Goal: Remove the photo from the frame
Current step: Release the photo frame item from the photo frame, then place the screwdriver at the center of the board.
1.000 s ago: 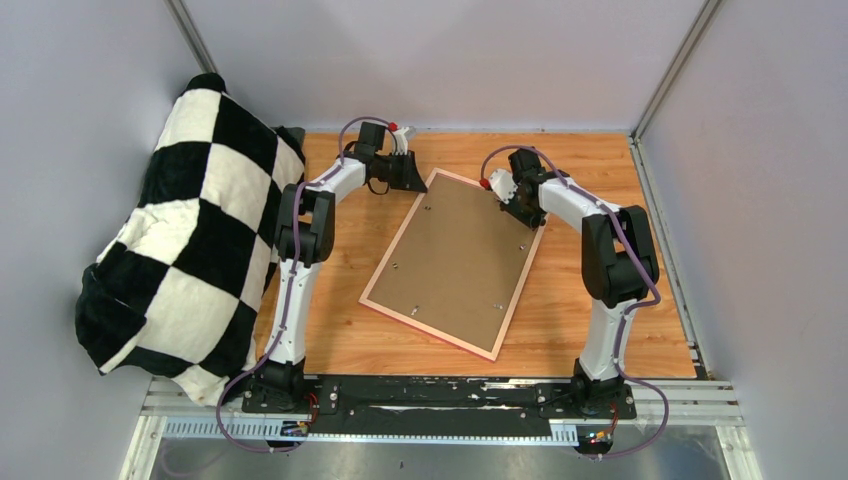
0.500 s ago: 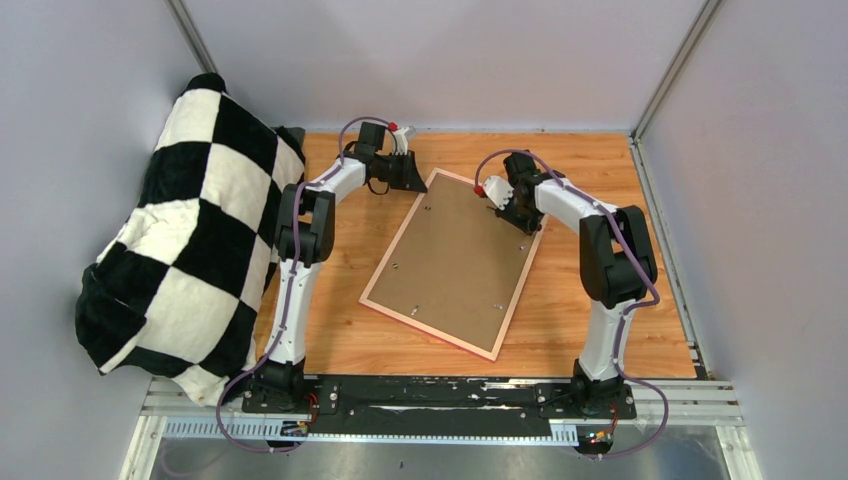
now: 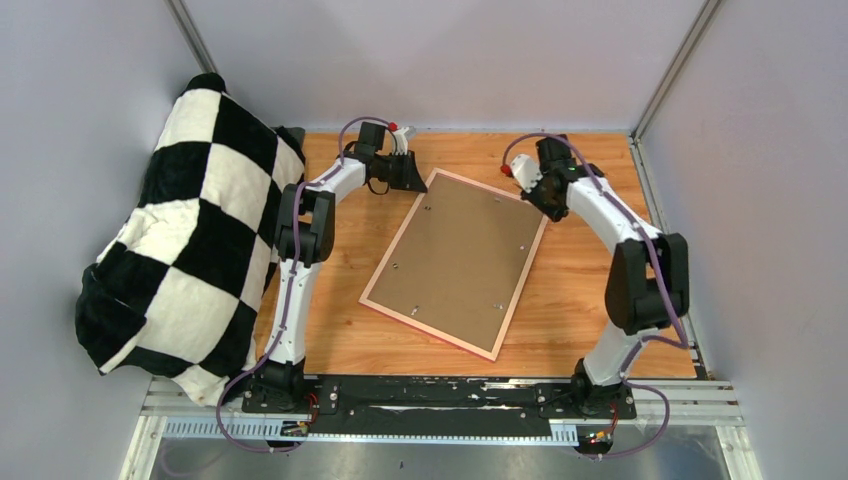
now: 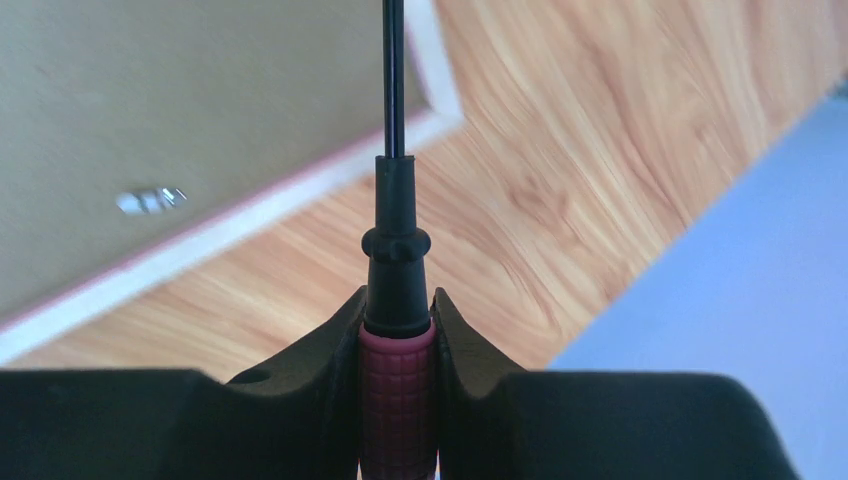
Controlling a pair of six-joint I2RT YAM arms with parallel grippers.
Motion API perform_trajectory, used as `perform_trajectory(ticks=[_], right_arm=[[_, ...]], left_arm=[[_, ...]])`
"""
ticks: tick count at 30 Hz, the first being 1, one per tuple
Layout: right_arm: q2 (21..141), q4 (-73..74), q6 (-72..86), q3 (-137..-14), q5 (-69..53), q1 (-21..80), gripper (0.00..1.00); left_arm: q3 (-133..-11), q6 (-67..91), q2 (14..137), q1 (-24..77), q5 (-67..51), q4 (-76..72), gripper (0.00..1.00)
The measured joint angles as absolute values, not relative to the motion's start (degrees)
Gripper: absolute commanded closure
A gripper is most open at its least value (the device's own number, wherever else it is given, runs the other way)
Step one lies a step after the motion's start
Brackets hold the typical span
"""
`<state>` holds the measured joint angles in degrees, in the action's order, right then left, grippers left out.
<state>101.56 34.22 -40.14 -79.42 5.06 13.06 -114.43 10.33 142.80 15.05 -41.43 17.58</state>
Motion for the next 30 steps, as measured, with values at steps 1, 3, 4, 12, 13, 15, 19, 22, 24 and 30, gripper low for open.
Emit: perform_trajectory(ticks=[1,3,4,12,13,15,19,22,24,30], right_arm=[[99.1,34.1,-40.1,-78.5,5.6,11.9,1.00],[95.3,33.9,-40.1,-76.6,6.9,9.8,1.00],[93.4,33.9,-40.0,-75.2,7.5,8.6,1.00],[89.2,34.0,-37.1,-63.7,8.0,-5.6,1.00],[89.5,34.2,-36.7,-62.8,7.9,-7.0,1.00],[89.8,34.6,-35.7,-61.7,7.5,-8.5,1.00],[88.7,35.1,-33.0,-62.4,3.5,-8.6,1.00],[87.7,35.8,-29.2,-65.5,0.4,-8.4,1.00],[87.7,35.5,-26.5,-68.0,-0.3,-8.4,1.00],[92.1,35.4,-19.9,-71.7,-3.0,-8.3,1.00]], left_arm=[[-114.4,10.3,142.8,15.0,-41.4,17.6,1.00],[-114.4,10.3,142.8,15.1,-41.5,17.5,1.00],[-114.4,10.3,142.9,15.1,-41.5,17.4,1.00],[-114.4,10.5,142.9,15.1,-41.7,17.2,1.00],[-114.4,10.5,142.9,15.1,-41.7,17.2,1.00],[-114.4,10.6,142.9,15.1,-41.8,17.2,1.00],[-114.4,10.6,142.9,15.1,-41.8,17.2,0.87],[-114.4,10.8,142.9,15.1,-41.7,17.2,0.78],[-114.4,11.0,142.9,15.1,-41.6,17.2,0.72],[-114.5,12.6,143.2,15.2,-42.5,16.8,0.00]])
